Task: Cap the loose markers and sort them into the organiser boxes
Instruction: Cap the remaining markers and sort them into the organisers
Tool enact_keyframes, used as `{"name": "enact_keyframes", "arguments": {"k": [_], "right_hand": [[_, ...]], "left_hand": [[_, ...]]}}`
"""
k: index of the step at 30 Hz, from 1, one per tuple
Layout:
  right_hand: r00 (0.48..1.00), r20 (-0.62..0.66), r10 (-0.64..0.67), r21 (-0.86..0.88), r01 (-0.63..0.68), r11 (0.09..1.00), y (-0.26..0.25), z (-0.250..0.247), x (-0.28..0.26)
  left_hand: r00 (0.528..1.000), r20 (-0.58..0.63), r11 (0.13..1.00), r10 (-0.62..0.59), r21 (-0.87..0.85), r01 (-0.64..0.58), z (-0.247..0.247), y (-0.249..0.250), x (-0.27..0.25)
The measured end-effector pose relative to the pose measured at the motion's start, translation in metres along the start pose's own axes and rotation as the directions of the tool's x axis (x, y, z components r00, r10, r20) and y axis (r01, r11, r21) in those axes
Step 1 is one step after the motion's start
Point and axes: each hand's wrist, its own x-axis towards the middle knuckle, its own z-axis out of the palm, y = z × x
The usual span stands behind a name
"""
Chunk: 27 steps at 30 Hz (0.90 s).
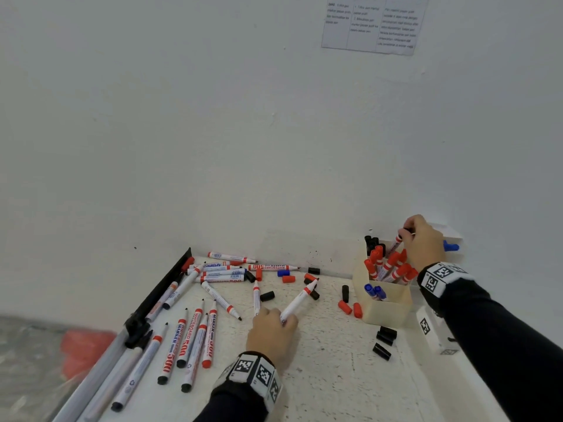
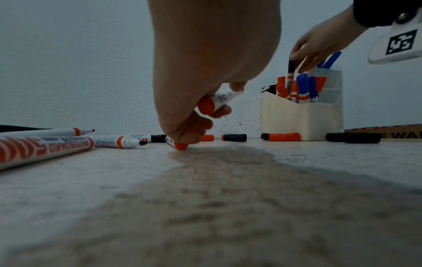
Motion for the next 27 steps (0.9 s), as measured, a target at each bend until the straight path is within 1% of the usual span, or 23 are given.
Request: {"name": "enact_keyframes", "arguments": {"k": [1,2,3,4,5,6,7,8,10,11,12,14,15,16,17,18,19,20,21,22,23,24,27], "right_hand": [[0.998,0.059,0.033,-0.052,-0.030,0.998,0.002,0.004,0.002],[0.986,0.148,0.076,-0.125,-0.057,0.990,0.004,0.010,0.003],[0.959,0.260,0.113,-0.221,-0.055,0.974,0.006,0.016,0.003],[0.920,0.363,0.146,-0.308,-0.029,0.951,0.010,0.022,0.002],[0.886,0.435,0.162,-0.376,0.015,0.926,0.014,0.028,0.001],[0.870,0.465,0.161,-0.427,0.062,0.902,0.015,0.032,-0.001],[0.872,0.466,0.151,-0.464,0.095,0.881,0.015,0.033,-0.002],[0.886,0.444,0.137,-0.471,0.101,0.876,0.014,0.033,-0.002],[0.934,0.350,0.067,-0.389,0.080,0.918,0.011,0.031,-0.006],[0.956,0.293,0.025,-0.290,0.064,0.955,0.009,0.029,-0.010],[0.964,0.264,0.006,-0.176,0.042,0.984,0.002,0.026,-0.017],[0.952,0.305,-0.023,0.009,0.021,1.000,-0.014,0.018,-0.035],[0.933,0.357,-0.042,0.052,0.025,0.998,-0.021,0.013,-0.044],[0.896,0.442,-0.045,0.040,0.031,0.999,-0.027,0.009,-0.053],[0.831,0.555,-0.023,-0.007,0.033,0.999,-0.031,0.005,-0.062],[0.739,0.672,0.038,-0.076,0.017,0.997,-0.033,0.002,-0.070],[0.627,0.769,0.125,-0.158,-0.004,0.987,-0.034,-0.001,-0.078],[0.522,0.827,0.210,-0.248,0.004,0.969,-0.033,-0.004,-0.087],[0.454,0.850,0.267,-0.325,0.054,0.944,-0.030,-0.005,-0.095],[0.430,0.852,0.298,-0.381,0.118,0.917,-0.024,-0.004,-0.103],[0.438,0.844,0.310,-0.415,0.167,0.894,-0.017,-0.001,-0.111],[0.456,0.831,0.320,-0.437,0.179,0.881,-0.008,0.003,-0.118],[0.531,0.776,0.341,-0.469,0.124,0.874,0.016,0.016,-0.135]], "left_hand": [[1.000,0.007,1.000,0.010,0.030,-0.010,0.001,-0.002,0.000],[1.000,0.005,0.998,0.022,0.061,-0.022,0.002,-0.003,0.002],[1.000,0.000,0.999,0.001,0.037,-0.001,0.002,-0.004,0.003],[1.000,-0.001,1.000,-0.028,0.002,0.028,0.003,-0.005,0.005],[0.996,-0.027,0.994,-0.081,-0.080,0.079,0.004,-0.005,0.006],[0.994,-0.052,0.989,-0.101,-0.116,0.094,0.005,-0.006,0.008],[0.988,-0.066,0.978,-0.137,-0.165,0.124,0.006,-0.006,0.008],[0.986,-0.067,0.970,-0.156,-0.197,0.140,0.006,-0.005,0.008],[0.985,-0.035,0.957,-0.172,-0.245,0.158,0.006,-0.003,0.008],[0.984,-0.020,0.947,-0.176,-0.276,0.164,0.005,-0.003,0.008],[0.985,-0.008,0.941,-0.173,-0.298,0.162,0.004,-0.002,0.007],[0.984,0.015,0.932,-0.180,-0.319,0.175,0.002,-0.001,0.006],[0.982,0.022,0.929,-0.186,-0.322,0.183,0.001,0.000,0.006],[0.982,0.030,0.928,-0.187,-0.321,0.187,0.000,0.001,0.006],[0.981,0.039,0.926,-0.189,-0.326,0.191,0.000,0.001,0.007],[0.981,0.041,0.922,-0.190,-0.334,0.193,-0.001,0.002,0.007],[0.980,0.049,0.920,-0.192,-0.340,0.197,-0.002,0.003,0.007],[0.979,0.057,0.916,-0.194,-0.346,0.201,-0.003,0.004,0.006],[0.979,0.068,0.913,-0.193,-0.353,0.205,-0.004,0.005,0.006],[0.979,0.076,0.912,-0.187,-0.358,0.202,-0.004,0.005,0.006],[0.980,0.090,0.910,-0.179,-0.363,0.200,-0.005,0.006,0.005],[0.981,0.103,0.910,-0.167,-0.368,0.193,-0.005,0.007,0.004],[0.983,0.135,0.908,-0.123,-0.384,0.166,-0.003,0.010,0.002]]}}
